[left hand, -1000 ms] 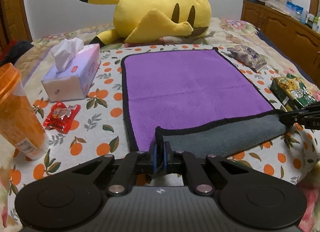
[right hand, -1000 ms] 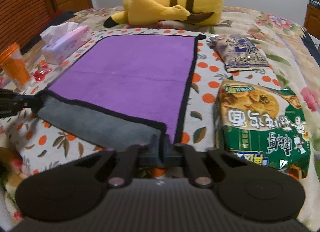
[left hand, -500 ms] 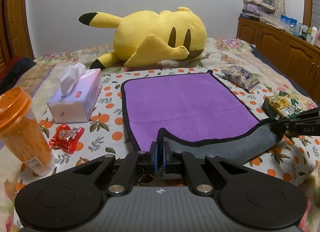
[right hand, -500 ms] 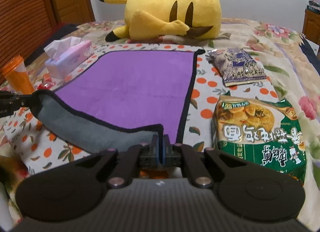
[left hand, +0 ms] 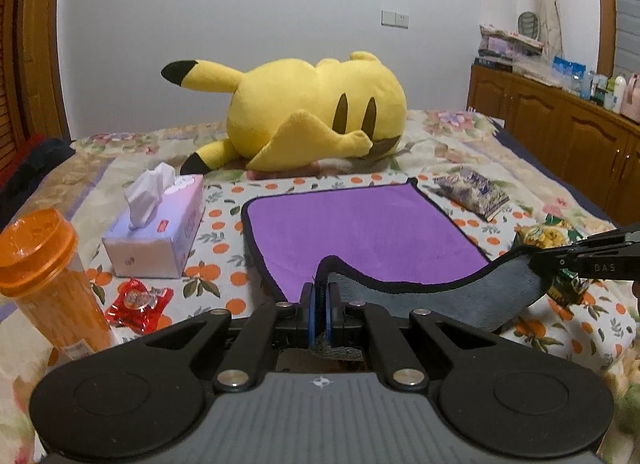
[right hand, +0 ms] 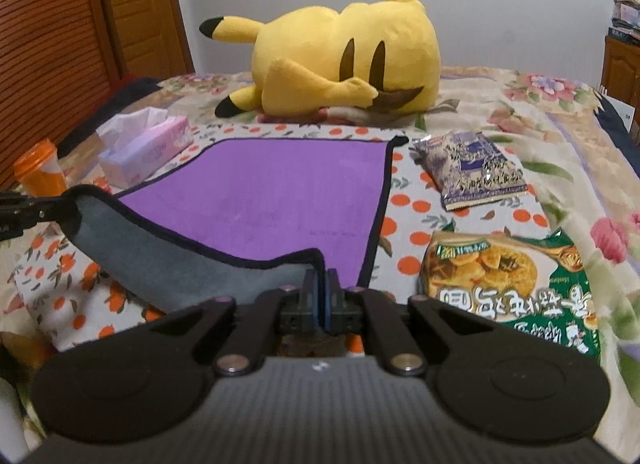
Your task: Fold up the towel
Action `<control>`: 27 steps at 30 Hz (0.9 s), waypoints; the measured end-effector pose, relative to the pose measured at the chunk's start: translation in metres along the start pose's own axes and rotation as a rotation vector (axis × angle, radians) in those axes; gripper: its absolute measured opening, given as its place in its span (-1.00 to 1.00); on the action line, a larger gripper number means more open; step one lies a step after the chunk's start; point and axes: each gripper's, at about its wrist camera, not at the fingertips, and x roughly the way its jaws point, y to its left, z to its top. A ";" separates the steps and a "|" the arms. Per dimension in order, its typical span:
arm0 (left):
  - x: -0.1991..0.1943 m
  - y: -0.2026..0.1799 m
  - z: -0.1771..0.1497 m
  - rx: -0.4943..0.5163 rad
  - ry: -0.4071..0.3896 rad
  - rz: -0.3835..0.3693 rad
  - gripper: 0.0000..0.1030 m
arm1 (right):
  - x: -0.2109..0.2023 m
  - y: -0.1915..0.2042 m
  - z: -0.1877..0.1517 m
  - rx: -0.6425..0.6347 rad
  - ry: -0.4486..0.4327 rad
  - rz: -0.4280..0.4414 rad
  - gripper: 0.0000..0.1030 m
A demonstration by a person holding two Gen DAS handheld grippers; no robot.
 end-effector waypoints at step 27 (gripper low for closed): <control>0.017 0.006 0.013 0.003 -0.032 0.008 -0.90 | 0.010 -0.005 0.022 -0.043 -0.081 0.008 -0.93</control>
